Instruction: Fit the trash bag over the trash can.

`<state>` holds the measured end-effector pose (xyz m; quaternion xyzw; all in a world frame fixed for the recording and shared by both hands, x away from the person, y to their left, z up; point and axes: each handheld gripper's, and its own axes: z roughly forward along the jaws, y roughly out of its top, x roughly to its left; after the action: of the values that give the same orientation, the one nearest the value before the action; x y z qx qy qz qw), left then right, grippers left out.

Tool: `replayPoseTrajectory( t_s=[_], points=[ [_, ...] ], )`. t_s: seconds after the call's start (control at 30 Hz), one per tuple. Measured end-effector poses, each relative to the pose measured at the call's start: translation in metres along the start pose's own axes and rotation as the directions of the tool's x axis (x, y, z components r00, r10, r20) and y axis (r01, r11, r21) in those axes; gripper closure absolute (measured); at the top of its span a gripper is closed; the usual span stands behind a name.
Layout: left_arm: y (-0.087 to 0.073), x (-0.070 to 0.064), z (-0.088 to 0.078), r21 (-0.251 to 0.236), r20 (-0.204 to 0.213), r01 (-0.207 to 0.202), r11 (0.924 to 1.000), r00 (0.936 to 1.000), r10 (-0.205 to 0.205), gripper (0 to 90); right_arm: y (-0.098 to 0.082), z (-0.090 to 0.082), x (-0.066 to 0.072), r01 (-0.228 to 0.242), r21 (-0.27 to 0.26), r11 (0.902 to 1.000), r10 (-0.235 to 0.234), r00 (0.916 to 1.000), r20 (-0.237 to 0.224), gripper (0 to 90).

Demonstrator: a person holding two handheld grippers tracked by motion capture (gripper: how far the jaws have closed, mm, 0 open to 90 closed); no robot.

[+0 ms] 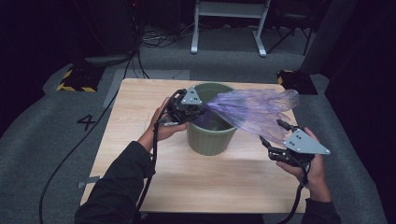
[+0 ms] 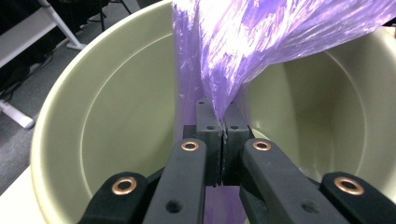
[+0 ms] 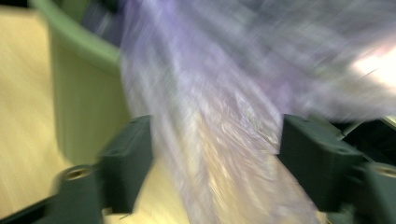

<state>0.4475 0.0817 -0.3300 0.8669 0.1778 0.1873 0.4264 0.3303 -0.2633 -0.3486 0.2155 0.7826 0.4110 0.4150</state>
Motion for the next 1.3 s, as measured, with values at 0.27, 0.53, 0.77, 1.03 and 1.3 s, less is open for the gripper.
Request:
replayPoseTrajectory(
  t_s=[0.27,0.53,0.77,1.03,1.3],
  points=[
    [-0.01,0.007,-0.008,-0.026,-0.008,0.044,0.9987,0.999,-0.044,80.6,-0.002,0.011,0.012,0.021,-0.029,0.9994,-0.024,0.9933,-0.113,87.5],
    [-0.019,0.003,-0.02,-0.082,-0.008,0.067,0.9944,0.9977,-0.068,40.9,0.006,0.015,0.022,0.002,-0.085,0.9964,-0.018,0.9837,-0.179,90.0],
    [-0.008,-0.022,-0.031,-0.169,0.057,0.018,0.9854,0.9983,-0.009,23.4,0.02,0.018,0.031,0.005,-0.118,0.993,-0.029,0.9796,-0.199,90.0],
    [0.013,-0.047,-0.018,-0.166,0.067,-0.069,0.9837,0.9945,0.081,29.6,0.04,0.027,0.04,0.013,-0.143,0.9897,-0.049,0.9675,-0.248,89.8],
    [0.018,-0.057,-0.01,-0.123,0.053,-0.17,0.9778,0.9828,0.177,76.2,0.043,0.025,0.045,0.005,-0.168,0.9858,-0.053,0.9581,-0.282,89.7]
  ],
)
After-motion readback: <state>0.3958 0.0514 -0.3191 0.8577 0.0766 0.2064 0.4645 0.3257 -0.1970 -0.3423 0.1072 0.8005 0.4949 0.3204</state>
